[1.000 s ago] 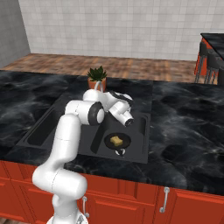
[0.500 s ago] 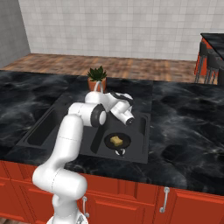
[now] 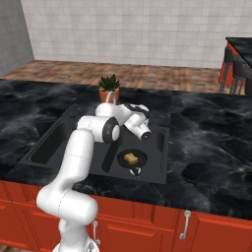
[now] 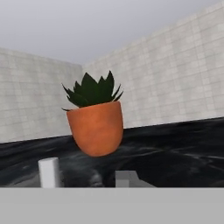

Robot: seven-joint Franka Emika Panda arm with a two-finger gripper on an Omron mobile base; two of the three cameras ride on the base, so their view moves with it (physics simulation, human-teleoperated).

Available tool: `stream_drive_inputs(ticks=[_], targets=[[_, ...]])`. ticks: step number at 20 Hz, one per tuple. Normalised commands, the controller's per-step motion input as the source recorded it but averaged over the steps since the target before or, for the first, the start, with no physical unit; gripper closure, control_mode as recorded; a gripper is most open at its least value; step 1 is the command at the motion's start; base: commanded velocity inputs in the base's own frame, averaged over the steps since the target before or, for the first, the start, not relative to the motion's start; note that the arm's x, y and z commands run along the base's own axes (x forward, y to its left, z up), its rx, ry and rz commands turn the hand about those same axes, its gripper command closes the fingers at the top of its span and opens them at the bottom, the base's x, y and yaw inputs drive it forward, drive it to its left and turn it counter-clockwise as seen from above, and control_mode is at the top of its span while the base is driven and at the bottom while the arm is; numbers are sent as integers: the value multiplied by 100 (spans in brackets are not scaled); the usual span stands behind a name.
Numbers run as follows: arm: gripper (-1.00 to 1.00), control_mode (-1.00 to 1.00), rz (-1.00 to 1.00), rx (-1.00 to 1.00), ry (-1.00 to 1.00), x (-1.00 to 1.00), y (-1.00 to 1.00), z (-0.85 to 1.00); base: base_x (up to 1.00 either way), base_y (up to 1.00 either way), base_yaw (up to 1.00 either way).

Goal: Pick the pan and sponge and place them into the sink. Then turn on the water.

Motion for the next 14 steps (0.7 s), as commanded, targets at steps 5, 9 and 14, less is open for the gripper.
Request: stream_drive_inputs(ticks=[5, 9, 14], targets=[[100, -100, -5, 4, 0, 0, -31, -4, 0, 0, 0], [100, -100, -6, 7, 1, -6, -44, -5, 0, 0, 0], [100, -100, -7, 9, 3, -10, -48, -4, 0, 0, 0]])
